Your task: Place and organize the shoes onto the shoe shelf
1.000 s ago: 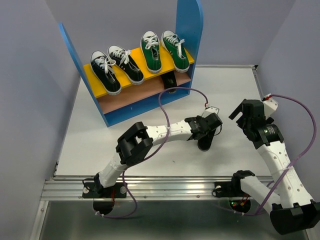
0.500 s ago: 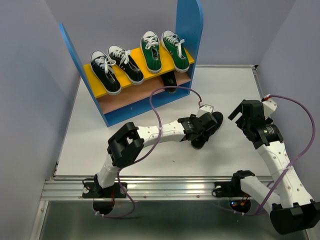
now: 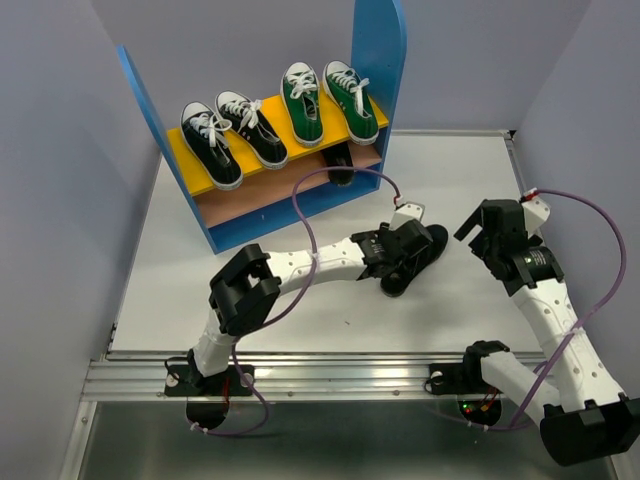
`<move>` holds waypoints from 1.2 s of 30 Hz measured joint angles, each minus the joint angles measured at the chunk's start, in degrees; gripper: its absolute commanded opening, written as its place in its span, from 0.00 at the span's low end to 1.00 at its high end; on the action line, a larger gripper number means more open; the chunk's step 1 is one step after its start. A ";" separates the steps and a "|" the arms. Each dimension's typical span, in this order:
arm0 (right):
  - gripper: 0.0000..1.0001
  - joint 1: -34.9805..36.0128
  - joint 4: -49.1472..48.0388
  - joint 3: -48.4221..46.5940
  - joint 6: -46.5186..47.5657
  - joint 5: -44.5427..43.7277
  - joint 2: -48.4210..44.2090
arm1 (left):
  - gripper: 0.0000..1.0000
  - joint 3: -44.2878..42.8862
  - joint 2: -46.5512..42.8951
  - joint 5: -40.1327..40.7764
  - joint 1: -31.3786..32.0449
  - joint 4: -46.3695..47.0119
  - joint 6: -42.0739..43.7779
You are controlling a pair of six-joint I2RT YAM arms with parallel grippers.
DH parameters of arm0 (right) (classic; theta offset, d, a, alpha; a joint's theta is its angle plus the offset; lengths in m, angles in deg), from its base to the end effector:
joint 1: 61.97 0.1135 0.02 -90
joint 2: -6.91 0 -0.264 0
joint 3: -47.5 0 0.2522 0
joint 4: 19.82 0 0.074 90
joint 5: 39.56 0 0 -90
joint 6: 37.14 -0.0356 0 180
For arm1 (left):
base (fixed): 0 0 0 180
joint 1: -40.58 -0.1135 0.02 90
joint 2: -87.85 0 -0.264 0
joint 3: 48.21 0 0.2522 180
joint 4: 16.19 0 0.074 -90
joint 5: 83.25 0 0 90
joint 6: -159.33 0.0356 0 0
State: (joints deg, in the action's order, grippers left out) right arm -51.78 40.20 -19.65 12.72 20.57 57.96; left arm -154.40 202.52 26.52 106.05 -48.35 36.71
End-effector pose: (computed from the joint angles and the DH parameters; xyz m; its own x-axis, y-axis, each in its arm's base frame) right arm 0.1723 0.0130 0.3160 -0.3932 0.4973 -0.7734 0.5928 0.7801 0.2003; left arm 0.2024 -0.4146 0.2462 -0.6318 0.1626 -0.7579 0.4856 0.8451 -0.2235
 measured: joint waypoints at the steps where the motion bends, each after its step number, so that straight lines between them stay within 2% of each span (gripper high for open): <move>1: 1.00 0.00 0.00 0.00 0.00 0.11 0.09 | 0.58 0.11 0.20 0.00 -0.11 0.04 0.00; 16: 1.00 0.00 -0.50 1.86 0.00 1.27 0.74 | 0.52 4.35 4.42 -3.04 -1.36 2.60 2.56; 19: 1.00 0.00 -0.48 1.86 0.00 1.29 0.74 | 0.33 4.35 5.20 -4.04 -1.49 3.63 3.02; 20: 1.00 0.00 -0.48 1.86 0.00 1.33 0.74 | 0.07 4.33 5.53 -4.44 -1.49 3.98 3.06; 21: 1.00 0.00 -0.48 1.86 -0.02 1.38 0.74 | 0.00 4.28 5.84 -4.35 -1.46 4.15 3.52; 29: 1.00 0.00 -0.48 1.84 0.02 1.86 0.74 | 0.00 4.72 4.39 -1.68 -1.57 1.05 3.76; 36: 1.00 0.00 -0.48 1.68 0.04 1.84 0.74 | 0.00 6.93 -7.34 0.44 -2.43 -9.05 1.64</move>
State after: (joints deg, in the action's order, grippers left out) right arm -51.78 39.72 -17.96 12.77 22.41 58.70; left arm -147.47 195.18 26.96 103.63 -57.40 38.35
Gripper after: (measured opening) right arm 0.998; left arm 0.063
